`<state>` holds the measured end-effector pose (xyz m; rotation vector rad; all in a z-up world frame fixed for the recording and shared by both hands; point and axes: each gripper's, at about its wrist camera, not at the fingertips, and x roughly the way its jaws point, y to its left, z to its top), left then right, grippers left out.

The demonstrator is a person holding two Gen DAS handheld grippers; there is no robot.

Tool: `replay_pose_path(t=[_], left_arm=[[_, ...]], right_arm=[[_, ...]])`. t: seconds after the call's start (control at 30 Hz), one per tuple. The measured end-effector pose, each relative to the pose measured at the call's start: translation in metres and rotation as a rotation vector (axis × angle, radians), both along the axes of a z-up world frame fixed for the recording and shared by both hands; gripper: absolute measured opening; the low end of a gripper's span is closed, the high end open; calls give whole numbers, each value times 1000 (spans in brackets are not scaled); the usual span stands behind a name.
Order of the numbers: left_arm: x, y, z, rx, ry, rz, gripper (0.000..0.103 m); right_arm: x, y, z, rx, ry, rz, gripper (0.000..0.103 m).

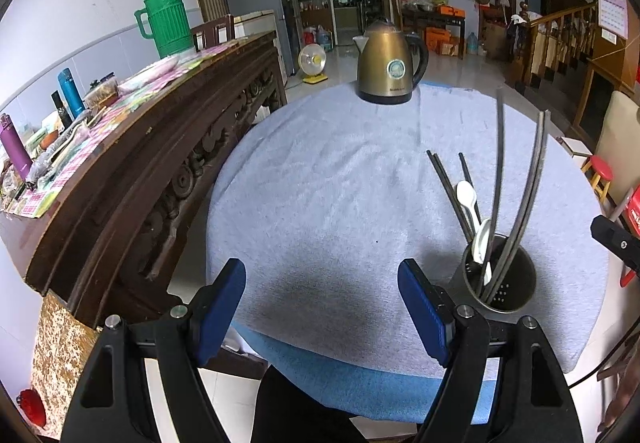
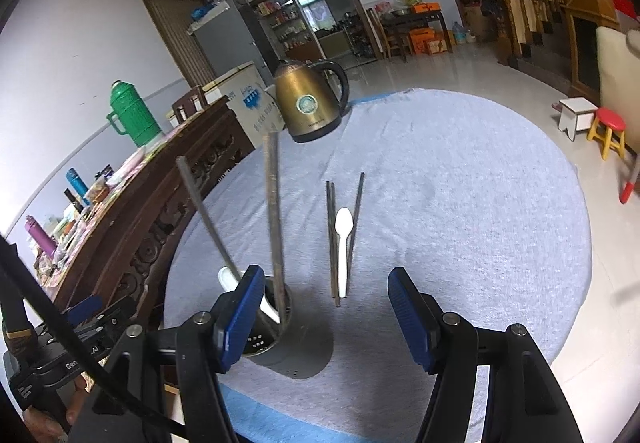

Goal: Organize utensils
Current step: 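Move both grippers down toward the remaining dark chopsticks and white spoon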

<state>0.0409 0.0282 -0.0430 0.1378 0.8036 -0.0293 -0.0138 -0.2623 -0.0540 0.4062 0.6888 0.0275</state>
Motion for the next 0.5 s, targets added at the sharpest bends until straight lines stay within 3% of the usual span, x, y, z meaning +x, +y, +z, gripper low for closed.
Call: replay_pose_path(t=[0.5], left_arm=[[44, 8, -28, 15, 71, 39, 79]], right_arm=[[33, -35, -23, 44, 57, -61, 68]])
